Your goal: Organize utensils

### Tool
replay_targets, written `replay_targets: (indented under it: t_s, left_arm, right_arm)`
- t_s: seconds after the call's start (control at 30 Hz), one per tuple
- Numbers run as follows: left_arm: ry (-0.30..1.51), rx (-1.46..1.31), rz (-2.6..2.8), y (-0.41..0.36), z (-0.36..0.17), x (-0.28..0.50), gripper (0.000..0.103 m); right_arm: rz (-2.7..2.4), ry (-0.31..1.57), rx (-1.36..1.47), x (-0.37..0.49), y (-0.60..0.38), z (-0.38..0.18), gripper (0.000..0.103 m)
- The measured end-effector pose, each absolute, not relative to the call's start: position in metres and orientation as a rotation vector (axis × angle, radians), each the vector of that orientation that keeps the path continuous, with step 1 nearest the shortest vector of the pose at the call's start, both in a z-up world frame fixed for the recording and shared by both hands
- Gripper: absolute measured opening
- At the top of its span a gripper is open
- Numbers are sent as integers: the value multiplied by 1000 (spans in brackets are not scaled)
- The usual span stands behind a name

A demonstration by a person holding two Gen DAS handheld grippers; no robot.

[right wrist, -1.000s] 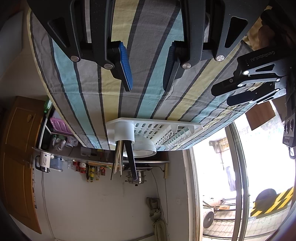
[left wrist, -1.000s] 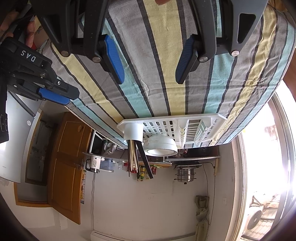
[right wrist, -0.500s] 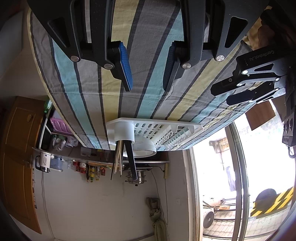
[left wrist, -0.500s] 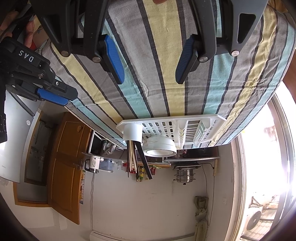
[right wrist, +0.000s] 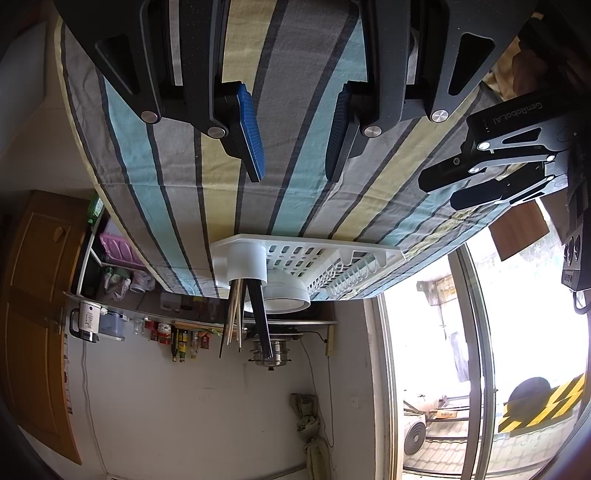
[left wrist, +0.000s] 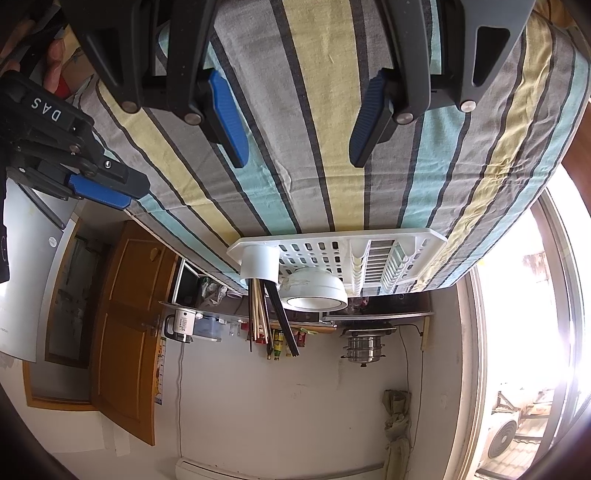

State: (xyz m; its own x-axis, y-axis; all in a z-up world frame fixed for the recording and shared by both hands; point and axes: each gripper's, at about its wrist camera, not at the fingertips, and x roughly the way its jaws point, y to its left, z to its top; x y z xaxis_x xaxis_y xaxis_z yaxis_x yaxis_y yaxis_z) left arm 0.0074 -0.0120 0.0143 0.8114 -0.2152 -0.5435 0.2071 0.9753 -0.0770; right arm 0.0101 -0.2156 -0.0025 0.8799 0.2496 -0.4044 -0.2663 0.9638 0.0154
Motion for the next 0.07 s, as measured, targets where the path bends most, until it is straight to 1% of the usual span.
replay_targets:
  t_s: [0.07]
  left_arm:
    - [583,-17,-222,-12,14,8,57]
  right_arm:
    - [268,416,-41,10,-216,-3,35]
